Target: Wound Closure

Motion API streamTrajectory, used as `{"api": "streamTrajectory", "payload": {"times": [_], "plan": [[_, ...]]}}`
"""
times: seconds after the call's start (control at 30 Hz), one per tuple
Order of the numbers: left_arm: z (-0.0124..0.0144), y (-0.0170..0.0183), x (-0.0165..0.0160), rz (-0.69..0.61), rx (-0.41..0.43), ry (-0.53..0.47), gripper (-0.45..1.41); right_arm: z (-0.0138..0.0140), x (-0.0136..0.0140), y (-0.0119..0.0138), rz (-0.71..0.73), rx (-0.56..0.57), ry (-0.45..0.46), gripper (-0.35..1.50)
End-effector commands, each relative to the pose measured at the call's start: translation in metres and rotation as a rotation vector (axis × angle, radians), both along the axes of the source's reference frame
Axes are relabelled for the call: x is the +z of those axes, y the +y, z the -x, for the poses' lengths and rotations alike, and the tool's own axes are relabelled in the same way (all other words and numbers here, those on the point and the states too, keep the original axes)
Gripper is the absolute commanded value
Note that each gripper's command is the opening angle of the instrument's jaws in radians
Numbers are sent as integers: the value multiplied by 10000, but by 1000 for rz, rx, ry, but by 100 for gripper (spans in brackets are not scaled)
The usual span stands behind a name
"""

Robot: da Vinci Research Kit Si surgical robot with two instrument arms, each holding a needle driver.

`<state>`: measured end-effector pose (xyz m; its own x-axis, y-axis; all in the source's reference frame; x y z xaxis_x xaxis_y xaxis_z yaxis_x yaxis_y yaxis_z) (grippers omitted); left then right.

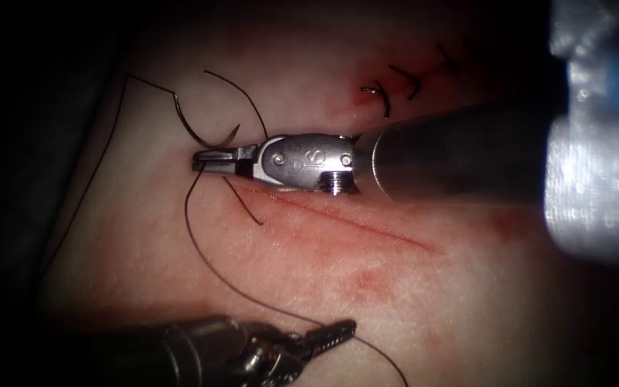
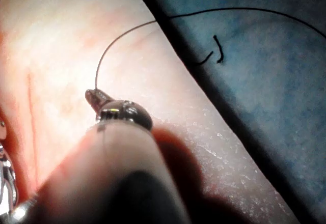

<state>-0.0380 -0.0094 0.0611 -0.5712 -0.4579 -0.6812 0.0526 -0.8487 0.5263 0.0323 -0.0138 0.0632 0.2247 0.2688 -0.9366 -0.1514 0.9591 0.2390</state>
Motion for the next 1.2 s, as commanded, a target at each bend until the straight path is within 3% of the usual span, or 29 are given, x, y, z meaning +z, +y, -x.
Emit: {"api": "streamTrajectory", "payload": {"times": [0.03, 0.2, 0.4, 0.53, 0.57, 0.6, 0.63, 0.7, 0.8, 0.93, 1.0, 1.03, 1.07, 1.1, 1.2], "plan": [[-6, -6, 0, -6, 1, -3, -45, 2, 2, -9, 2, -1, 1, -35], [-57, -14, -19, -16, -9, 33, -45, 21, -16, -26, 5, 2, 16, -35], [-137, -8, -28, -24, -92, 89, -45, 43, -42, -48, -6, 11, 34, -35], [-197, 14, -31, -29, -173, 134, -45, 54, -52, -57, -50, 35, 55, -33], [-206, 19, -31, -31, -194, 147, -45, 55, -53, -58, -49, 43, 63, 0], [-223, 32, -32, -3, -225, 178, -45, 57, -56, -59, -46, 69, 85, 79], [-229, 37, -31, 9, -236, 185, -45, 59, -58, -59, -45, 91, 104, 103], [-243, 54, -28, 30, -262, 234, -45, 63, -64, -56, -43, 153, 154, 138], [-251, 69, -25, 63, -269, 280, -45, 75, -77, -48, -56, 192, 195, 148], [-250, 76, -25, 79, -267, 293, -45, 89, -91, -37, -77, 191, 205, 146], [-248, 76, -25, 86, -263, 300, -45, 97, -97, -28, -91, 190, 206, 128], [-246, 76, -26, 94, -257, 307, -45, 99, -98, -24, -95, 191, 206, 103], [-242, 76, -27, 110, -248, 321, -45, 101, -99, -13, -113, 190, 188, -15], [-240, 76, -28, 122, -239, 331, -45, 99, -98, -7, -119, 184, 171, -35], [-233, 75, -31, 150, -222, 356, -45, 86, -88, 14, -132, 186, 127, -35]]}}
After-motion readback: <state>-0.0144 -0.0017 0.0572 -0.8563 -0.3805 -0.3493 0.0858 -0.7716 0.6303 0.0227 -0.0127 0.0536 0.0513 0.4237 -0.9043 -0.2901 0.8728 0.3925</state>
